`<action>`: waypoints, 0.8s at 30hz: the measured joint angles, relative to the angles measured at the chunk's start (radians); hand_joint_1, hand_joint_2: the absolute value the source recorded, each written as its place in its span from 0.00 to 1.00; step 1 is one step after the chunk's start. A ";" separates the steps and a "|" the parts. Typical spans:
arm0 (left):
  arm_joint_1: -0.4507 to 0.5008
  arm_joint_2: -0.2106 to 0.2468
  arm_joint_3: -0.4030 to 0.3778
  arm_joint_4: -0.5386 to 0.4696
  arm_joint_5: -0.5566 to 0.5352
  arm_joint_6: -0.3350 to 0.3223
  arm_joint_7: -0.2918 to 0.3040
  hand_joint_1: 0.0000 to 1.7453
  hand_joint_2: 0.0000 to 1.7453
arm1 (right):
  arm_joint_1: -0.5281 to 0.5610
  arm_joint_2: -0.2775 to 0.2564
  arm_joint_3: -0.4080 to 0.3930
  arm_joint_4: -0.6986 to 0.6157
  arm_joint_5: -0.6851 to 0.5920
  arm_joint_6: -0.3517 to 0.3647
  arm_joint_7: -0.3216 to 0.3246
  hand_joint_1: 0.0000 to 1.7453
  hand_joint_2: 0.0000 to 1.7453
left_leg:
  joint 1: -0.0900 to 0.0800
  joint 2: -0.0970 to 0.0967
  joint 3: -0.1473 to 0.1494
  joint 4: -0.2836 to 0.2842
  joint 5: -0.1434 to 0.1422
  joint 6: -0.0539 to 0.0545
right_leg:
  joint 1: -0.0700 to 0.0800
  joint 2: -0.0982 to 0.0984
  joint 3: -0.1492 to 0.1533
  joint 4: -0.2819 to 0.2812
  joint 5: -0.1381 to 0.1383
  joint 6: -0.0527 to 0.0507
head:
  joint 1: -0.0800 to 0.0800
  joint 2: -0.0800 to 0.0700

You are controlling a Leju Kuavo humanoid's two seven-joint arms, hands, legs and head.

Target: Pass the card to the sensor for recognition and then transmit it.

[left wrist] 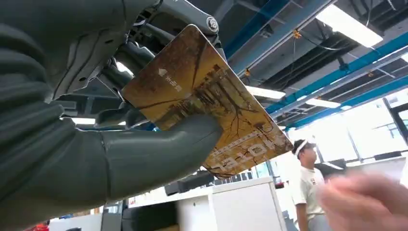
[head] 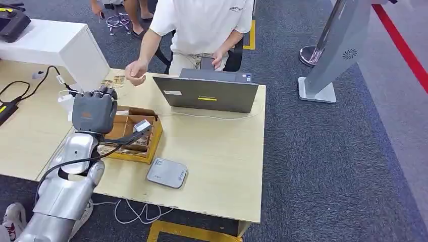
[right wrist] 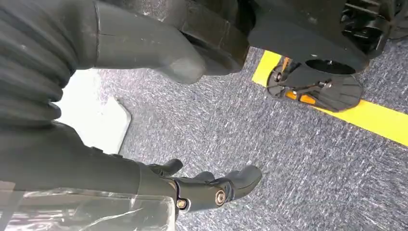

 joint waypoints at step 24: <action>0.306 -0.074 -0.274 -0.294 0.007 -0.129 0.076 1.00 1.00 | 0.037 0.023 -0.018 0.002 -0.056 -0.134 0.005 0.00 1.00 | 0.000 0.000 0.000 0.000 -0.001 0.000 | 0.002 0.000 0.000 0.000 0.000 0.000 | 0.000 0.000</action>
